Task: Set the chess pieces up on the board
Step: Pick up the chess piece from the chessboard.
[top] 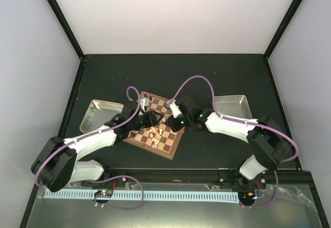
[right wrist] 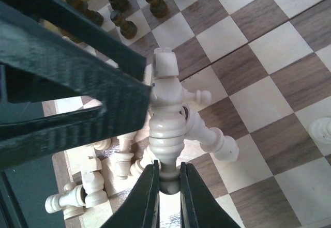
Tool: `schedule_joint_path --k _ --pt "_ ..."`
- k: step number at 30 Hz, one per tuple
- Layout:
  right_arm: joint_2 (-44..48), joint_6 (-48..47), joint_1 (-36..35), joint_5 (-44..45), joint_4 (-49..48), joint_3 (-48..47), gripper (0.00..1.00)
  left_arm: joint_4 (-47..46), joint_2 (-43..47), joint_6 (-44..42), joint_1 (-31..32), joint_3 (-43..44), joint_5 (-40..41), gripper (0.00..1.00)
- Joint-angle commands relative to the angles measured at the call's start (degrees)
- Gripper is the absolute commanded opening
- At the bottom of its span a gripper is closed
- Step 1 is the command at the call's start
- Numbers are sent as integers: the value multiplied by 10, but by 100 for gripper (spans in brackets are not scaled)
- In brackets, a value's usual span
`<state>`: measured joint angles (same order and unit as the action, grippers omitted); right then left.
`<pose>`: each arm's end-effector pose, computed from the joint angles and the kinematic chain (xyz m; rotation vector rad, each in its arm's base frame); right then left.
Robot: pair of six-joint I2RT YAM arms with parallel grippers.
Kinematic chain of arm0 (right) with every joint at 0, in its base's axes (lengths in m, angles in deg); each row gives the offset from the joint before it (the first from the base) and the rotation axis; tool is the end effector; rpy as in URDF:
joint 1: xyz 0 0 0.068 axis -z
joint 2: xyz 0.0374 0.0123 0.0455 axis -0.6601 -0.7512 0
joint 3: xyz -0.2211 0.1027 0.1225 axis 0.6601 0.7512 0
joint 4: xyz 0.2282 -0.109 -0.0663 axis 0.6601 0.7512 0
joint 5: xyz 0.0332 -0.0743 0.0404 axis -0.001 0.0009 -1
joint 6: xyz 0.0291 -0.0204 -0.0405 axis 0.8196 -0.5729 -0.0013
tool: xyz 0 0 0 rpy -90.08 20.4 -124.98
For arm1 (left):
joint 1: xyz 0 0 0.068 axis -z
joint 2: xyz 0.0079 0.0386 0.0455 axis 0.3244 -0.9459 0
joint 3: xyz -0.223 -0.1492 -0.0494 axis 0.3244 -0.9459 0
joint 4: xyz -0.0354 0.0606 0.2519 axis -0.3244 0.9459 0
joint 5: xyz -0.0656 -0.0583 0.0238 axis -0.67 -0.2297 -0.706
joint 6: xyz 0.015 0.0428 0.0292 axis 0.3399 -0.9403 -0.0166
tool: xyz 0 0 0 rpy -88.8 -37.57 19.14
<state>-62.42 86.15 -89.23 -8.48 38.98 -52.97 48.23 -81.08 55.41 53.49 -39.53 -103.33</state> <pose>0.2086 0.2445 0.1910 -0.8099 2.4186 0.7953 0.1966 -0.1463 0.1852 -0.1167 2.3550 -1.0544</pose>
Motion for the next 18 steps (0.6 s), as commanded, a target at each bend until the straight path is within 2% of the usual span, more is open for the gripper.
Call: schedule_joint_path --k 1,6,16,18 --pt "17 -11 -3 -25 -39 11 2 -42 -17 32 -5 21 -9 45" --pt "15 -11 -3 -45 -49 13 2 -60 -27 41 -6 17 -3 37" --pt "13 3 -3 -28 -42 17 3 -55 -27 25 -6 13 24 6" --pt "10 10 -3 -12 -28 17 3 -49 -27 17 -6 11 36 3"
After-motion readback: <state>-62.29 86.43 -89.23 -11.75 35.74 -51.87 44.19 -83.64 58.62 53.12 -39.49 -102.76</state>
